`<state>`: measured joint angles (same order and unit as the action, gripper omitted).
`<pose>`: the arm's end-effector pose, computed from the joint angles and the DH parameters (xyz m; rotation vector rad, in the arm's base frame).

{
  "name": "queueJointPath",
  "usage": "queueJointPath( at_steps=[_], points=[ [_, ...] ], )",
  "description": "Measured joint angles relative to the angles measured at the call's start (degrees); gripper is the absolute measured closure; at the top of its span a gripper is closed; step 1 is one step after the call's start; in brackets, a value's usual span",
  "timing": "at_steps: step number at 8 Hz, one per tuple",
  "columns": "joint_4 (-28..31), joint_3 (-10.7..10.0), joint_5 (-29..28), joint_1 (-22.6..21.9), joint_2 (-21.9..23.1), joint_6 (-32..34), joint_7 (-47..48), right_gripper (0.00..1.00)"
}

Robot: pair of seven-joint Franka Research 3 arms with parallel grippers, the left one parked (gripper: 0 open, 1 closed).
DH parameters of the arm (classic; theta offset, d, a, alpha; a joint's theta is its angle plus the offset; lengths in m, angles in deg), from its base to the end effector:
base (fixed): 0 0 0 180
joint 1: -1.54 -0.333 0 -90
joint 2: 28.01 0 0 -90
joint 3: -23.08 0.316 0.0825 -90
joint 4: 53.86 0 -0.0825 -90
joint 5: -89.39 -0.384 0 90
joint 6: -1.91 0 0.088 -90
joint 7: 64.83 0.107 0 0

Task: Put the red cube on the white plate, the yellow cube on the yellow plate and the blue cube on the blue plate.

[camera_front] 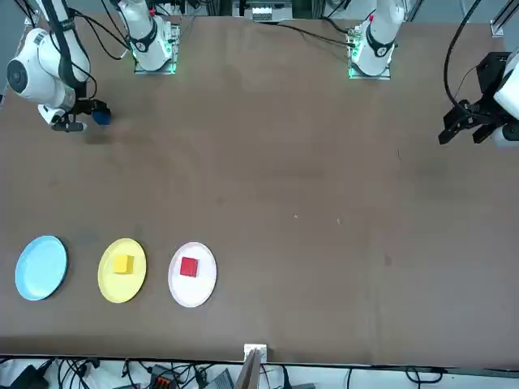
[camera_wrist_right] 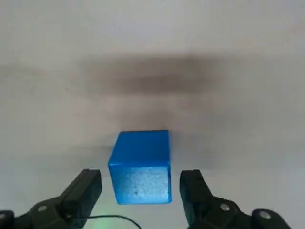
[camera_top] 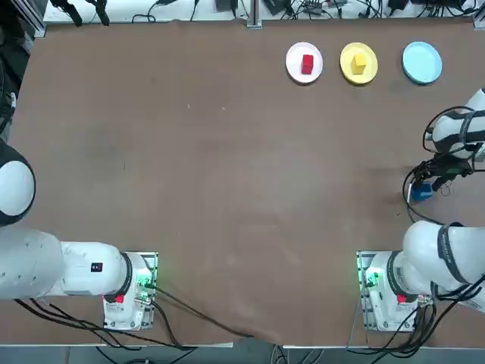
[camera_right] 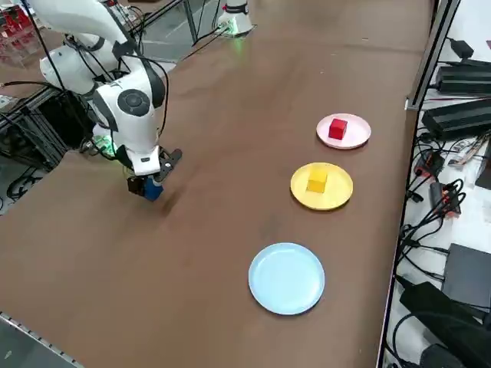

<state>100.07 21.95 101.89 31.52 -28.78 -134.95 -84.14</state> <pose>0.3214 -0.1963 0.2072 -3.0780 0.0357 0.5169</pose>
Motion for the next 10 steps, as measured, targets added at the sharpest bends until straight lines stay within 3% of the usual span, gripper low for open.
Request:
queueJointPath(
  at_steps=[7,9,10],
  points=[
    [0.2,0.0,0.0,2.5,-5.0,-4.0,0.0,0.04],
    [0.0,0.1,0.0,2.5,-4.6,-3.5,0.0,0.29],
    [-0.3,0.2,0.0,2.5,-4.1,-2.5,0.0,0.29]
  ],
)
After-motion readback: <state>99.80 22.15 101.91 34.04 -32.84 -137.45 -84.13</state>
